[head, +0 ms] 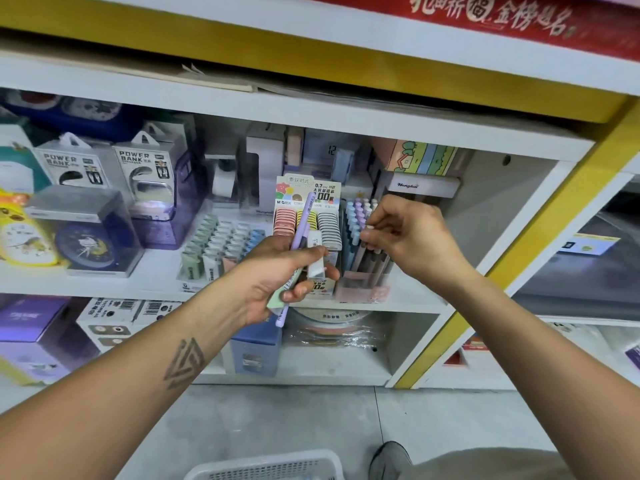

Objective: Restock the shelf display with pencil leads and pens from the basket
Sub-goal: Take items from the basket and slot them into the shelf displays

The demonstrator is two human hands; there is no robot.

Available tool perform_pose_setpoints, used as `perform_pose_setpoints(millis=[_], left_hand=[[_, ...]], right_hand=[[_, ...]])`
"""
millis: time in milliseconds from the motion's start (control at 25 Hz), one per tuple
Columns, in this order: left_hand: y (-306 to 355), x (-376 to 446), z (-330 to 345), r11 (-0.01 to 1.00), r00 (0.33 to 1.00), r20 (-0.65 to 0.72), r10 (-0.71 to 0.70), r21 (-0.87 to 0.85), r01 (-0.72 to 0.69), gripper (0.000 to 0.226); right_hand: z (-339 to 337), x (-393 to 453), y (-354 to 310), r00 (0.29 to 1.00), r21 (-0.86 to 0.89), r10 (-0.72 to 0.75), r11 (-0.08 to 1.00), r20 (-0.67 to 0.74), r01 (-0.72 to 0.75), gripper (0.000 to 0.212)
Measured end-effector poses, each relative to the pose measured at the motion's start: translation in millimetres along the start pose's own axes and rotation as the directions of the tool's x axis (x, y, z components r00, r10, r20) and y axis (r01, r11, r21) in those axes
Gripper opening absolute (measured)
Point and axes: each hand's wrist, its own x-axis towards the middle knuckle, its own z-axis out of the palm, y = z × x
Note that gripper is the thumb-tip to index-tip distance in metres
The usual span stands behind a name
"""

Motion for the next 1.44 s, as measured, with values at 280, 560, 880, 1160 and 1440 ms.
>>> perform_pose_setpoints(millis=[280, 560, 880, 1160, 1440], left_hand=[[0, 0, -2, 1.0, 1.0, 0.004, -0.008, -0.008, 0.008, 0.019], [1, -2, -2, 0.999, 1.0, 0.018, -0.018, -0.038, 0.019, 0.017], [1, -6, 3, 1.0, 0.989, 0.15, -0.009, -0.028, 0.013, 0.022], [0, -8, 10, 0.995, 0.959, 0.271, -0.086, 0.08, 0.066, 0.031], [1, -6, 1, 0.985, 0.984, 0.104, -0.144, 0.109, 0.133, 0.022]], right_hand=[[3, 0, 0, 1.0, -0.005, 0.0, 1.0, -0.03, 0.0, 0.014], [0, -2, -4, 0.999, -0.076, -0.032, 0.996, 0.035, 0.035, 0.018], [5, 1, -22, 0.998, -0.088, 0.02, 0.996, 0.053, -0.015, 0.015], [9, 5, -39, 0.96, 0.605, 0.249, 0.747, 0.131, -0.276, 0.016], [-30, 14, -17, 0.946, 0.67, 0.266, 0.738, -0.187, -0.075, 0.012]])
